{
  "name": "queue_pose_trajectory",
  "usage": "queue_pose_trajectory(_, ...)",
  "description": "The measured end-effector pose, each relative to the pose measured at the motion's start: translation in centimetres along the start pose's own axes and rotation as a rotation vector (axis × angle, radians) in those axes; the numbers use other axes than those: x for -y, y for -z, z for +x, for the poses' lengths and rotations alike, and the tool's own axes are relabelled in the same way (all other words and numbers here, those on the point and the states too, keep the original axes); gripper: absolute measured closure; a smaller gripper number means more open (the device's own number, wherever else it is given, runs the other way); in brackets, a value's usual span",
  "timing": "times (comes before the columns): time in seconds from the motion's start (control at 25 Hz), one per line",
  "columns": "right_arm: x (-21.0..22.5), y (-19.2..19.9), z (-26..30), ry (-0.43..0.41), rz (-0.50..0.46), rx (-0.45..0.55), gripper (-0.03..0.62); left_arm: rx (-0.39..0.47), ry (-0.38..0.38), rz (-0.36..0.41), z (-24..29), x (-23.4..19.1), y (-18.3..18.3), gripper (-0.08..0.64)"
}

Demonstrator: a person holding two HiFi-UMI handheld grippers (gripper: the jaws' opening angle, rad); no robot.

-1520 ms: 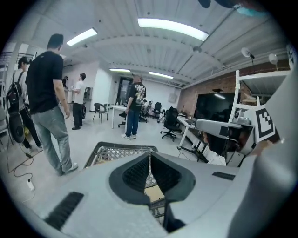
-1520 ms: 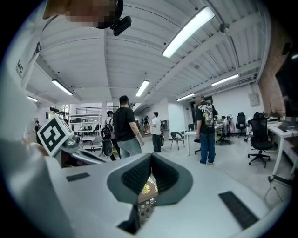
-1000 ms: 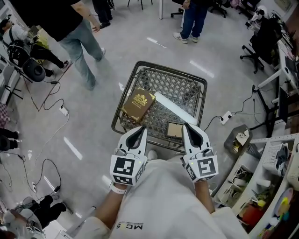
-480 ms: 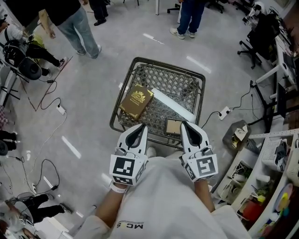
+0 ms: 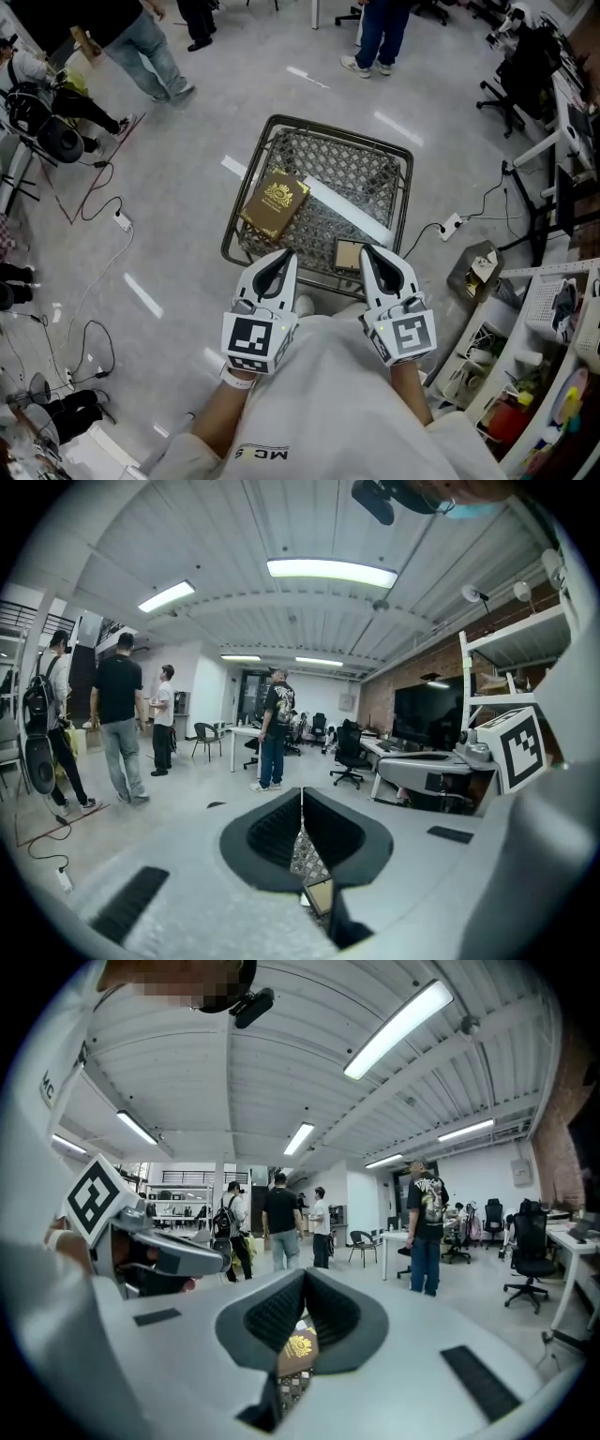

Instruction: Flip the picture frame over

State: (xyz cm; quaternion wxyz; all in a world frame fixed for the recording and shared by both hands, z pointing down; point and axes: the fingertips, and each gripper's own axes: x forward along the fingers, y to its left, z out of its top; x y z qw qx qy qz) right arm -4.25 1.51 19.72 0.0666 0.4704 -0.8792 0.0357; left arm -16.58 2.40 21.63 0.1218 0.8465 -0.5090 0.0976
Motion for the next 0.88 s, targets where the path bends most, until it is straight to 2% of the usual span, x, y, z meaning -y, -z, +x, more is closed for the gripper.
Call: queue_pose_trajectory(0.88, -1.2, 0.3, -1.1, -0.007, 0.020, -0.003, 0.574, -0.016, 0.007, 0.000, -1.2, 0.6, 0.9, 0.529)
